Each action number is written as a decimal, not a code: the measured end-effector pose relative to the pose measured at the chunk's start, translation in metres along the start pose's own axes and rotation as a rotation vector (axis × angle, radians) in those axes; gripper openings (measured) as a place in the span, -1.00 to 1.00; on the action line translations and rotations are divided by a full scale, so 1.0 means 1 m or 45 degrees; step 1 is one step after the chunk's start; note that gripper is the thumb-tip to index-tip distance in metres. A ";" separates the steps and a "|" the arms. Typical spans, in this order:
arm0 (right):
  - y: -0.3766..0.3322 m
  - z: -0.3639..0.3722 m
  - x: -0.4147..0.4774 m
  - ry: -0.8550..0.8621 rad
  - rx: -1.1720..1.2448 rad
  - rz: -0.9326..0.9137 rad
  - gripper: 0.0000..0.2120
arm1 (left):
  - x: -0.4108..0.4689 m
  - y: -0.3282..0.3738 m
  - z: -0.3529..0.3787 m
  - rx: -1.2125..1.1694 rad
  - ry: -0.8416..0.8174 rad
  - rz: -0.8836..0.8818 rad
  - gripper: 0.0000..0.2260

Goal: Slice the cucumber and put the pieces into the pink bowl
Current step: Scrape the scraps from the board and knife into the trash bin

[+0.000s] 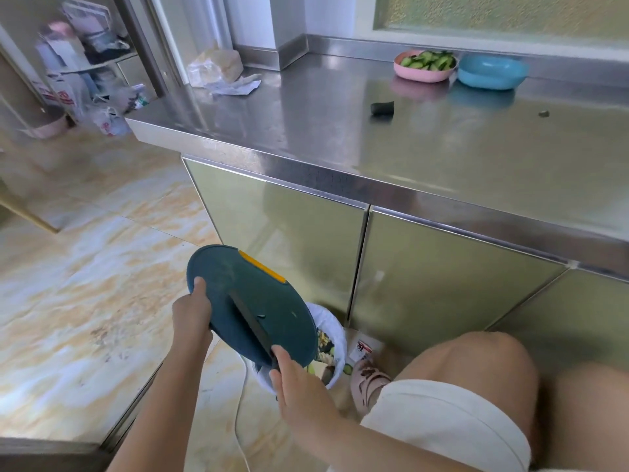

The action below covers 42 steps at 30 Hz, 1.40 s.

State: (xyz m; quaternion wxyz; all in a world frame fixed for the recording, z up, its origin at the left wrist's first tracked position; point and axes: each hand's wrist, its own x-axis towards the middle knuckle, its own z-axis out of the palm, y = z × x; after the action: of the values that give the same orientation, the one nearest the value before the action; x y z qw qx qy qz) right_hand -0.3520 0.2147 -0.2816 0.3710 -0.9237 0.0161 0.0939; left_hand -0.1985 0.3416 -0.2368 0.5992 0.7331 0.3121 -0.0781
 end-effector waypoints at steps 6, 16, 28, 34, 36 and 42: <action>0.033 -0.004 0.025 0.017 0.088 0.332 -0.66 | -0.003 0.019 -0.005 -0.008 0.014 0.030 -0.64; 0.065 -0.001 0.041 -0.109 0.229 0.762 -0.62 | 0.010 0.029 -0.024 0.011 0.056 0.074 -0.64; 0.045 -0.012 0.027 0.028 -0.013 0.320 -0.62 | 0.004 0.034 -0.024 0.199 -0.012 0.123 -0.65; 0.021 -0.058 0.017 0.100 -0.195 0.057 -0.71 | -0.015 0.063 -0.049 0.168 -0.080 0.176 -0.68; 0.012 -0.078 0.012 0.148 -0.249 -0.008 -0.73 | -0.024 0.077 -0.064 0.120 -0.119 0.191 -0.70; -0.007 -0.109 -0.001 0.303 -0.278 -0.101 -0.78 | -0.043 0.108 -0.097 0.054 -0.210 0.259 -0.64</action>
State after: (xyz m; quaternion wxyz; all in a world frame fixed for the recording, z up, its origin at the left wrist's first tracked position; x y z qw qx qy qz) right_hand -0.3345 0.1448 -0.1997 0.2674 -0.9630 0.0130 -0.0296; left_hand -0.1984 0.4060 -0.0997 0.6119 0.7647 0.1839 -0.0836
